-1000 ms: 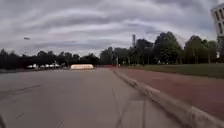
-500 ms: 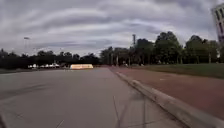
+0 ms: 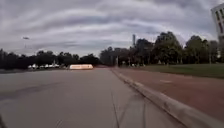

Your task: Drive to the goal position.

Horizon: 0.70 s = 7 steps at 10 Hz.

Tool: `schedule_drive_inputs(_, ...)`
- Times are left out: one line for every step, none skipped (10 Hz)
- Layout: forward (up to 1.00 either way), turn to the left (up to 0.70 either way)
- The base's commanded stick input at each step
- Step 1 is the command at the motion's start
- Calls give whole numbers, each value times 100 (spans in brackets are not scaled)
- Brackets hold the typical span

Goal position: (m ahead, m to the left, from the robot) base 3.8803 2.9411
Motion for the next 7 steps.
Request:
schedule_drive_inputs(70, 25)
schedule_drive_inputs(70, 29)
schedule_drive_inputs(70, 18)
schedule_drive_inputs(70, 6)
schedule_drive_inputs(70, 0)
schedule_drive_inputs(70, 0)
schedule_drive_inputs(70, 0)
